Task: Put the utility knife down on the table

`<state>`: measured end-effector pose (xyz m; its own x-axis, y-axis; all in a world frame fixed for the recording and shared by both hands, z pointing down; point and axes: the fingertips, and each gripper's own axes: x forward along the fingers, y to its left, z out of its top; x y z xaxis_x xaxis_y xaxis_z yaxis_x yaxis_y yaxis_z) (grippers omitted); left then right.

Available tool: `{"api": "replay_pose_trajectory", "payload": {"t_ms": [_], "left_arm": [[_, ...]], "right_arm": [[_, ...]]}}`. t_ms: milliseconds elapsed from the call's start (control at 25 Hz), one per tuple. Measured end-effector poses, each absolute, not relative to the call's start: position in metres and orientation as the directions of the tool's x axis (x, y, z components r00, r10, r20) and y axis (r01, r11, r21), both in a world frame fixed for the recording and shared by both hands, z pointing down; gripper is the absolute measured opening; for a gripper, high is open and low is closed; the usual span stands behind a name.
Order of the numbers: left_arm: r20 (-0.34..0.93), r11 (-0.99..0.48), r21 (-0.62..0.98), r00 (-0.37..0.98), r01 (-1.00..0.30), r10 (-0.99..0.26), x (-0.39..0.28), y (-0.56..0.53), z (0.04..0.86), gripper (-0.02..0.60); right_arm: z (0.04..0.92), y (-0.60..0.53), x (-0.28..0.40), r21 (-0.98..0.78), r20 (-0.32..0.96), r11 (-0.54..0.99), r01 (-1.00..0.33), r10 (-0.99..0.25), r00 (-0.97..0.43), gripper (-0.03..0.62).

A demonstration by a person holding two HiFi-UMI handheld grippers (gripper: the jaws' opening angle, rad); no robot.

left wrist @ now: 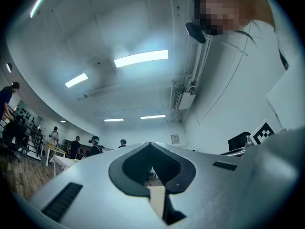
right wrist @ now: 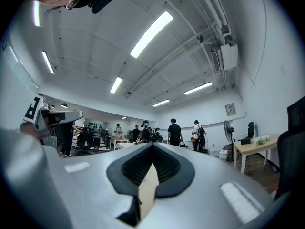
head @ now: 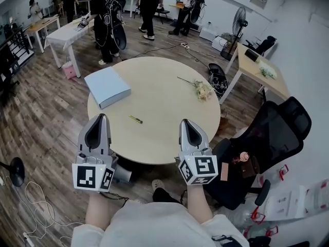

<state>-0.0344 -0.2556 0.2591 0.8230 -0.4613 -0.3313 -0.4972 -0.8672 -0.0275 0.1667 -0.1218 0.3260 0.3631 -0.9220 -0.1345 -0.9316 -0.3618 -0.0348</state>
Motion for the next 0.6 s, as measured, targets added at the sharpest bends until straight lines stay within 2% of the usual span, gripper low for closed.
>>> {"api": "replay_pose_trajectory", "payload": {"t_ms": [600], "left_arm": [[-0.342,-0.862,-0.004,0.811,-0.507,-0.476,-0.056,-0.26,0.26,0.008]], "right_arm": [[0.326,-0.127,0.147,-0.022,-0.13,-0.353,-0.935,-0.927,0.352,0.011]]}}
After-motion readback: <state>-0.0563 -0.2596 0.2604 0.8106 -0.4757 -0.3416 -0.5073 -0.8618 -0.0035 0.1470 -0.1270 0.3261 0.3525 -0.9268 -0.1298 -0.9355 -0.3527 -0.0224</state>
